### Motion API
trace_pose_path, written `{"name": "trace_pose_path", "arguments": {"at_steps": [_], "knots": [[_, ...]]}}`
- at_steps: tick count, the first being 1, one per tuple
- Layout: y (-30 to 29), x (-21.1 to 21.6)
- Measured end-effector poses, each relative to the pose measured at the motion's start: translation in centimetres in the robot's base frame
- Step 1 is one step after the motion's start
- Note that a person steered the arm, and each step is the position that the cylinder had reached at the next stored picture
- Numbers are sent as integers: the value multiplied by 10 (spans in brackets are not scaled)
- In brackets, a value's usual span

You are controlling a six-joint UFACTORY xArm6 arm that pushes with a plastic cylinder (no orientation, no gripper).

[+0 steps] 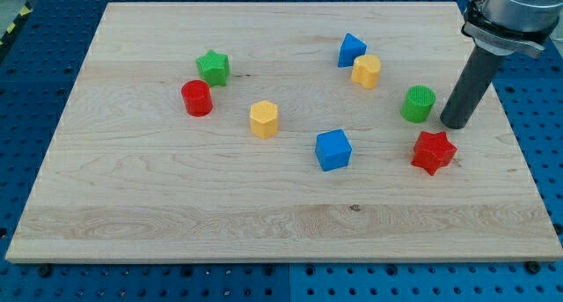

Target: Slide the green circle to the center

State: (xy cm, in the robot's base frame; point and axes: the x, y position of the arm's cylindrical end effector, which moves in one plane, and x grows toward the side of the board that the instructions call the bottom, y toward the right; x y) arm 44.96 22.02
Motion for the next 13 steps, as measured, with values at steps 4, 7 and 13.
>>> {"name": "trace_pose_path", "arguments": {"at_steps": [4,7,13], "knots": [[-17,-13],[-6,-31],[-154,-71]]}}
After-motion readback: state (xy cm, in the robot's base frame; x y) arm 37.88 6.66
